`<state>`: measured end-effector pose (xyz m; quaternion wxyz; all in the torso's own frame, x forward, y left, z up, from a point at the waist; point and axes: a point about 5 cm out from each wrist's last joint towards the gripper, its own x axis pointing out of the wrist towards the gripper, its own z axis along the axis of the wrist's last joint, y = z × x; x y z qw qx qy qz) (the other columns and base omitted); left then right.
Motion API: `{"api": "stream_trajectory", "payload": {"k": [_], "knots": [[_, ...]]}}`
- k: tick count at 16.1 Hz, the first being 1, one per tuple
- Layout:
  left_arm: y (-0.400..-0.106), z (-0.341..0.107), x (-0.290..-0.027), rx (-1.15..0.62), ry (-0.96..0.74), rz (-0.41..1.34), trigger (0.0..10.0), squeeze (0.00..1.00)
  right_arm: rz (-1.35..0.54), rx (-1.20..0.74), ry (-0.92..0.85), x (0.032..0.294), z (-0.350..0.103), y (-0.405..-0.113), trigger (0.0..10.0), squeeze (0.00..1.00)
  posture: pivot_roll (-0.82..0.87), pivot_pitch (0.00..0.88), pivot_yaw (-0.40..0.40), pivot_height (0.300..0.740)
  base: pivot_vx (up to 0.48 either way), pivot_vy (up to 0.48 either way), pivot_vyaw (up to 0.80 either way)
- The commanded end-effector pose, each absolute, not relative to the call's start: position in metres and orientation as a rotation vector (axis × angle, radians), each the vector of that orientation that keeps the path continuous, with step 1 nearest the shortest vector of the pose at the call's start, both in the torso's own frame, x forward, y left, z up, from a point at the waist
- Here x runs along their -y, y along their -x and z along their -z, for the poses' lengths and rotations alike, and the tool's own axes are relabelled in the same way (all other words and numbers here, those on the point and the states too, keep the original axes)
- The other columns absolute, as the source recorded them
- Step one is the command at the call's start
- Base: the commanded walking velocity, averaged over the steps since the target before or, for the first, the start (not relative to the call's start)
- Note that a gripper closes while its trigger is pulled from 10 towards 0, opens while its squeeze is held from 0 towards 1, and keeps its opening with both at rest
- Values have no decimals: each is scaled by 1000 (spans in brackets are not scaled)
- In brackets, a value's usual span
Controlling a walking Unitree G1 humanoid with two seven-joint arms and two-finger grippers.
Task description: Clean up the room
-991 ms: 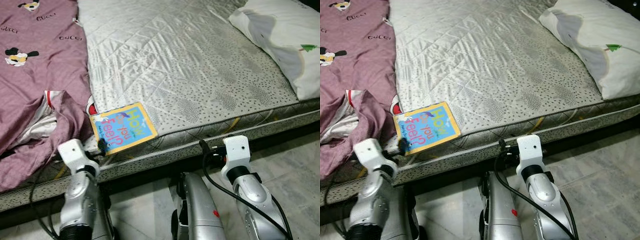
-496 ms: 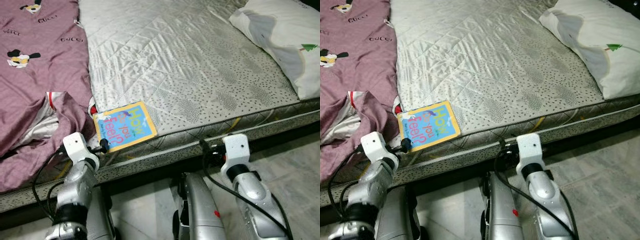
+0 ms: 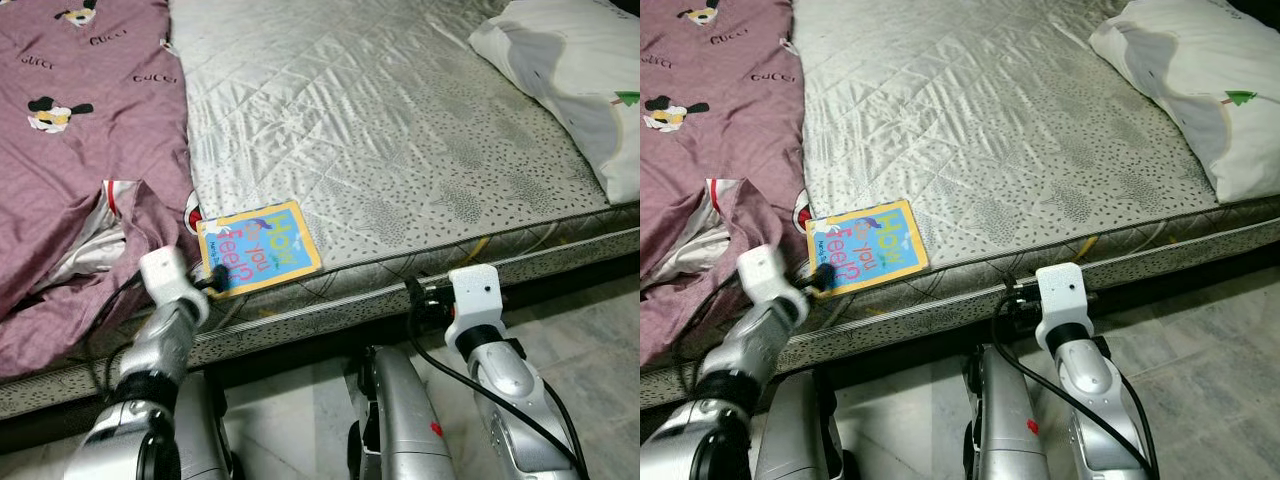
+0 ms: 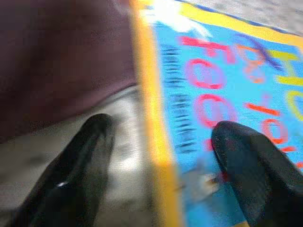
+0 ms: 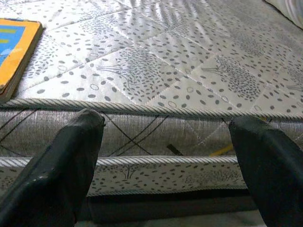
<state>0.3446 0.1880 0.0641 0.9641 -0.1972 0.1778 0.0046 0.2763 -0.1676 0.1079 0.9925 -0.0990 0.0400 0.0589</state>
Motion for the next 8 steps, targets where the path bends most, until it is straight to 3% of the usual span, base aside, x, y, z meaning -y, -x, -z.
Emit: {"api": "stream_trajectory", "payload": {"k": [1, 8], "knots": [[-343, -58, -181, -385, 390, 35, 0, 0, -99, -86, 198, 171, -106, -277, 10000, 0, -101, 173, -25, 518, 0, 0, 0], [-357, -77, -174, -312, 363, 125, 0, 0, -87, -78, 204, 171, -106, -280, 10000, 0, -99, 161, -24, 518, 0, 0, 0]]}}
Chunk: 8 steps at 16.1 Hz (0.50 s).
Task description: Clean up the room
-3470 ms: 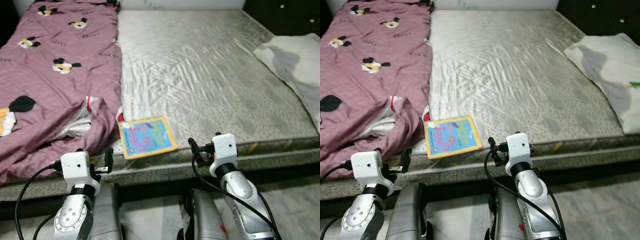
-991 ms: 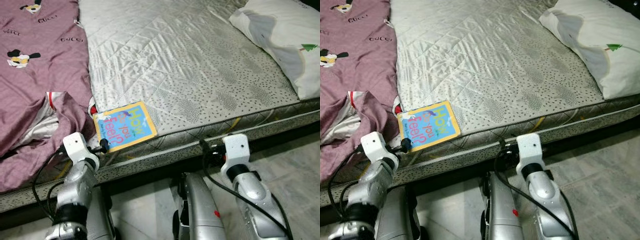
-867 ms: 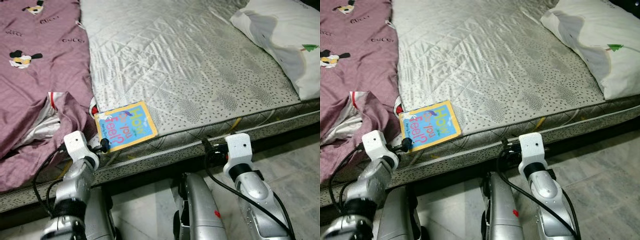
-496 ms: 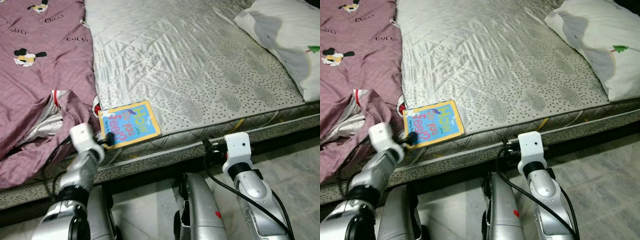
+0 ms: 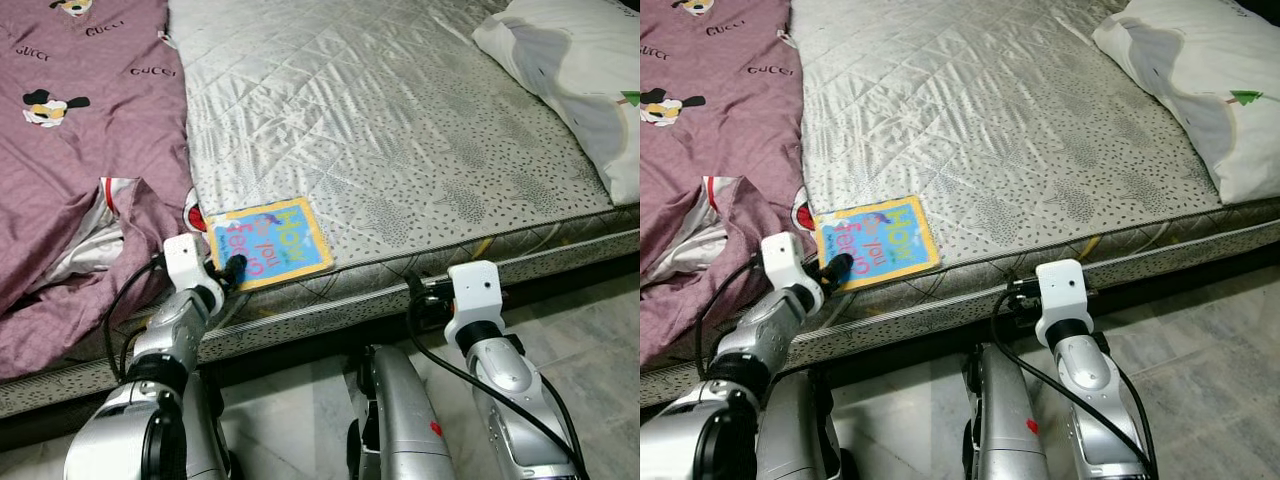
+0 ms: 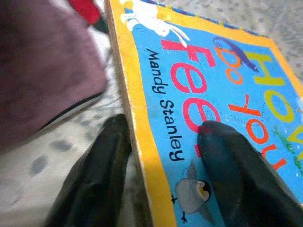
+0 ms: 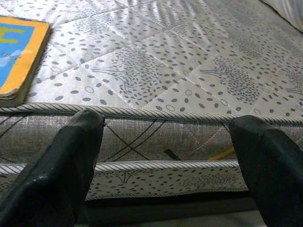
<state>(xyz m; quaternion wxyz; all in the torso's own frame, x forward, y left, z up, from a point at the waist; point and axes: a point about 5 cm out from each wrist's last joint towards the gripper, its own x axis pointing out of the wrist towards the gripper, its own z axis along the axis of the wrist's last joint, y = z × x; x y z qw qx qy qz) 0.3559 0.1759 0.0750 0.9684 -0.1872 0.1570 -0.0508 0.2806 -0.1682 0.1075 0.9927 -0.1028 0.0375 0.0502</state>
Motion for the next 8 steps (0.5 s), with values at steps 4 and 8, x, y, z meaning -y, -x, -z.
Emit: {"api": "stream_trajectory", "payload": {"k": [4, 8], "knots": [[-369, -97, -156, -225, 363, 195, 0, 0, -78, -71, 209, 172, -107, -282, 10000, 0, -98, 159, -25, 518, 0, 0, 0], [-371, -101, -135, -197, 385, 255, 0, 0, -77, -69, 211, 172, -107, -283, 10000, 0, -100, 156, -26, 518, 0, 0, 0]]}}
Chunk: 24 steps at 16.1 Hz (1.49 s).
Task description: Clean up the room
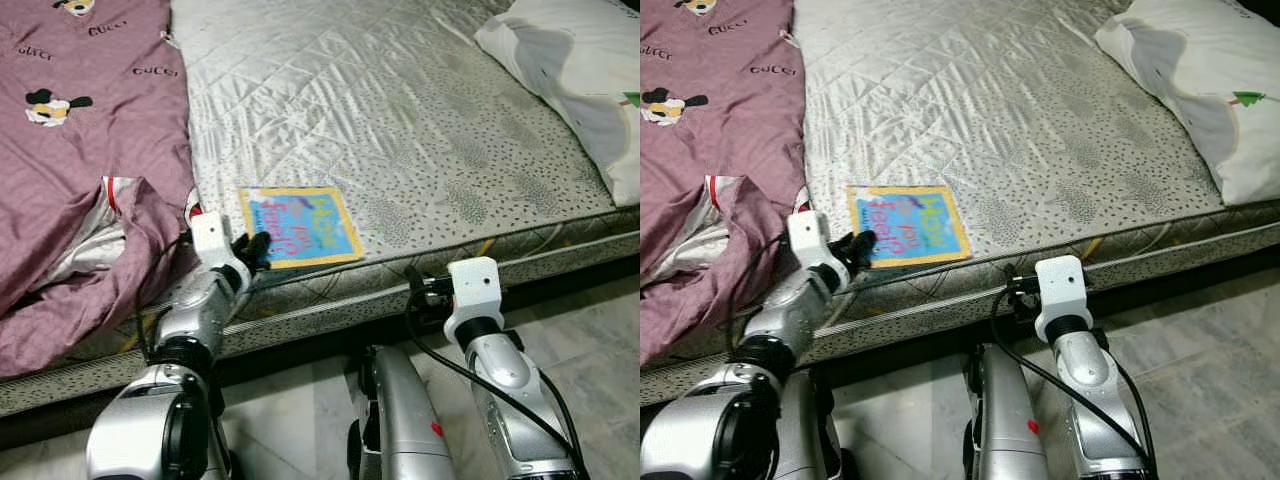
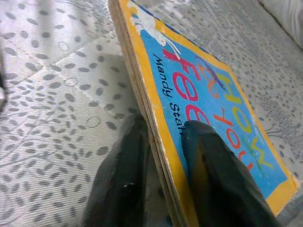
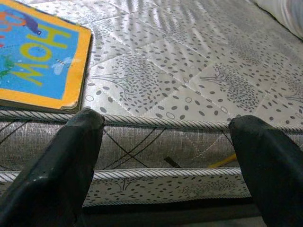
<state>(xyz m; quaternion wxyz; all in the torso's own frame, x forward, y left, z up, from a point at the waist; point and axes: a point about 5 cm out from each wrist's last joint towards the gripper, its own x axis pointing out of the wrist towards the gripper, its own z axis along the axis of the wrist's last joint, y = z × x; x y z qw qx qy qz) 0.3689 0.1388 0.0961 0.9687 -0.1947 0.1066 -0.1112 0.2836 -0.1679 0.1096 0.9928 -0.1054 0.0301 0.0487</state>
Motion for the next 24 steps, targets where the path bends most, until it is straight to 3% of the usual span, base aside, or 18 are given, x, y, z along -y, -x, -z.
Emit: {"api": "stream_trajectory", "payload": {"k": [1, 8, 9, 10, 11, 12, 13, 24], "knots": [[-371, -101, -133, -192, 399, 260, 0, 0, -77, -69, 212, 172, -107, -283, 10000, 0, -99, 154, -25, 518, 0, 0, 0], [-365, -89, -137, -208, 476, 224, 0, 0, -78, -64, 217, 171, -107, -286, 10000, 0, -94, 147, -24, 518, 0, 0, 0], [-362, -84, -137, -220, 455, 218, 3333, 0, -81, -62, 218, 171, -107, -287, 10000, 0, -92, 143, -25, 518, 0, 0, 0], [-359, -80, -136, -234, 452, 209, 10000, 0, -81, -61, 218, 171, -107, -287, 10000, 0, -92, 143, -25, 518, 0, 0, 0], [-356, -74, -136, -250, 478, 201, 10000, 0, -82, -61, 218, 171, -107, -287, 10000, 0, -92, 143, -25, 518, 0, 0, 0], [-352, -68, -136, -269, 523, 196, 10000, 1000, -82, -60, 219, 171, -107, -287, 10000, 0, -95, 141, -27, 518, 0, 0, 0], [-348, -61, -136, -287, 598, 193, 10000, 1000, -84, -60, 221, 171, -106, -287, 10000, 0, -95, 141, -27, 518, 0, 0, 0], [-332, -36, -135, -425, 788, 192, 10000, 1000, -70, -61, 234, 178, -108, -279, 10000, 0, -135, 168, -19, 518, 0, 0, 0]]}}
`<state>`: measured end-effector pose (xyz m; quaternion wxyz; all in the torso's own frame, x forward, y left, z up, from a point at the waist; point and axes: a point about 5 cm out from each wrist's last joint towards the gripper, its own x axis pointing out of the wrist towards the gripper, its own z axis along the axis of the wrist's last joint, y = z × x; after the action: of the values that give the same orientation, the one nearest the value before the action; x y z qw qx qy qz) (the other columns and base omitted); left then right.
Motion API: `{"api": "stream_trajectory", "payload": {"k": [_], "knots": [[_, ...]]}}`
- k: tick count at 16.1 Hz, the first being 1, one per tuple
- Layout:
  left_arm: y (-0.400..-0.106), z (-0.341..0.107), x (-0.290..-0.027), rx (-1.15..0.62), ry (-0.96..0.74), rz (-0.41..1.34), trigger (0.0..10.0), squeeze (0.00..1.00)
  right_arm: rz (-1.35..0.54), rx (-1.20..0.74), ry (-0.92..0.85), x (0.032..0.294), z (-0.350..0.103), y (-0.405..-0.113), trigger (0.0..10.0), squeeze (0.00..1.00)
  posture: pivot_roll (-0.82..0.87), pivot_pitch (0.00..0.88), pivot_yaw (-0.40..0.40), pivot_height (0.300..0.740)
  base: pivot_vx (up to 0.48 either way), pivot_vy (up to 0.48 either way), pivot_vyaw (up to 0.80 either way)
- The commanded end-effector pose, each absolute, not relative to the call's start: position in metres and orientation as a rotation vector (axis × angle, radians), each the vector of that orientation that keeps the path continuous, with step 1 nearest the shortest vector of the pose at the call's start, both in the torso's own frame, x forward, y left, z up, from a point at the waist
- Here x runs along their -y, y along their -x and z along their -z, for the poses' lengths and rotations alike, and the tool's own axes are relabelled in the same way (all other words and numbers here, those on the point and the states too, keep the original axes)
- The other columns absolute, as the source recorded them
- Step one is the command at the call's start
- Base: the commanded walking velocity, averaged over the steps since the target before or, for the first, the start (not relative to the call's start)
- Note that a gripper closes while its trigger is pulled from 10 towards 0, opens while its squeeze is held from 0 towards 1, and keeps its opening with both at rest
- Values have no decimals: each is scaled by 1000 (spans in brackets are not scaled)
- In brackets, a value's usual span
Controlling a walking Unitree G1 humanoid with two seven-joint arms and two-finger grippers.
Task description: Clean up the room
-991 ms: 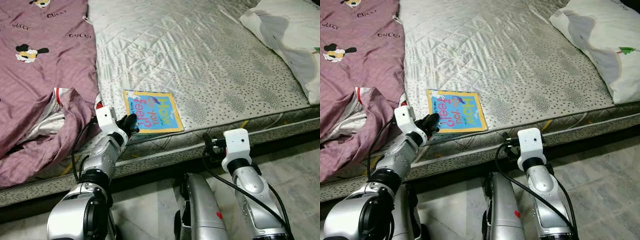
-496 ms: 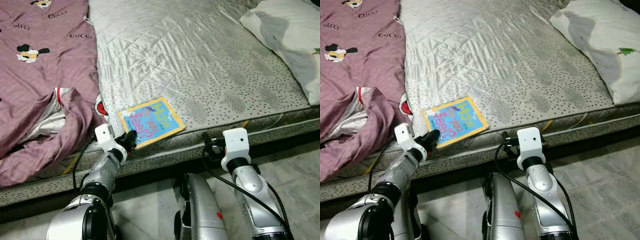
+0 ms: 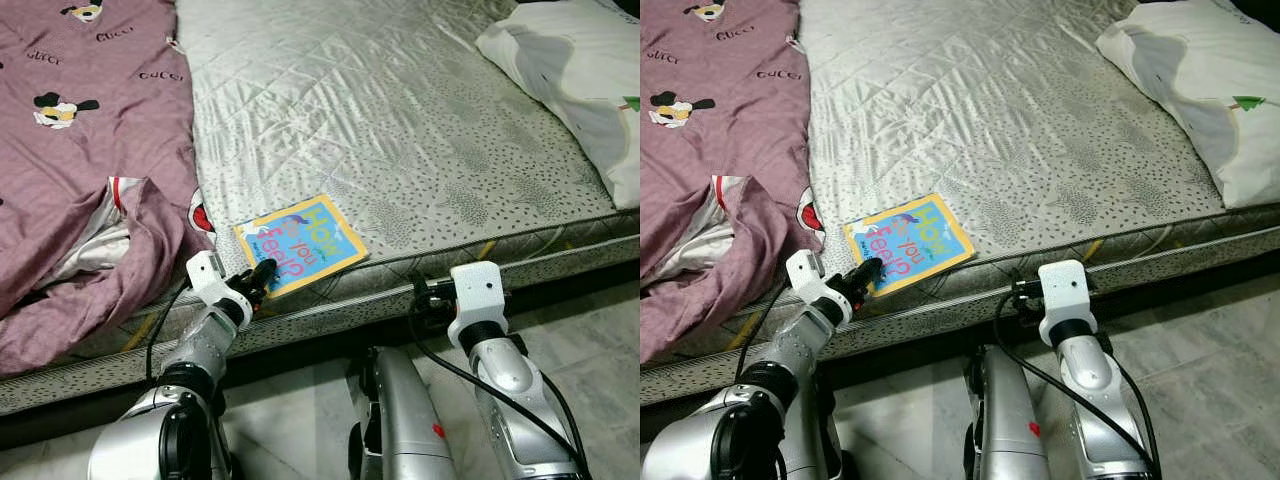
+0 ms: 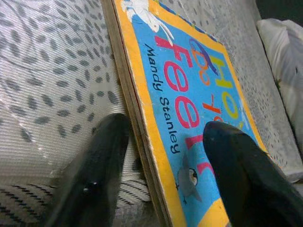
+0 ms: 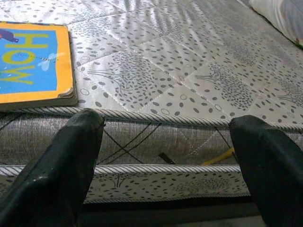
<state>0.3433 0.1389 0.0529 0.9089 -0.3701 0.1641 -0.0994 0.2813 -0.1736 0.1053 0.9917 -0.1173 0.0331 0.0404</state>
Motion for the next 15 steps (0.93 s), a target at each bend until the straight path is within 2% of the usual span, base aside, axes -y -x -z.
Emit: {"api": "stream_trajectory", "payload": {"k": [1, 5, 10, 11, 12, 15], "knots": [[-330, -33, -134, -454, 791, 182, 10000, 1000, -67, -61, 235, 179, -108, -279, 10000, 0, -139, 170, -17, 518, 0, 0, 0], [-328, -30, -131, -482, 835, 175, 10000, 1000, -54, -59, 244, 183, -111, -274, 10000, 0, -165, 179, -12, 518, 0, 0, 0], [-333, -38, -113, -508, 779, 266, 10000, 1000, -42, -53, 258, 187, -116, -269, 10000, 0, -195, 195, -9, 518, 0, 0, 0], [-334, -40, -108, -507, 788, 287, 10000, 118, -43, -51, 261, 187, -118, -268, 10000, 0, -203, 198, -9, 518, 0, 0, 0], [-335, -42, -102, -505, 801, 313, 10000, 0, -43, -49, 265, 187, -120, -268, 10000, 0, -208, 200, -10, 518, 0, 0, 0], [-338, -51, -84, -491, 850, 399, 10000, 0, -37, -42, 274, 191, -124, -267, 10000, 0, -224, 205, -8, 518, 0, 0, 0]]}}
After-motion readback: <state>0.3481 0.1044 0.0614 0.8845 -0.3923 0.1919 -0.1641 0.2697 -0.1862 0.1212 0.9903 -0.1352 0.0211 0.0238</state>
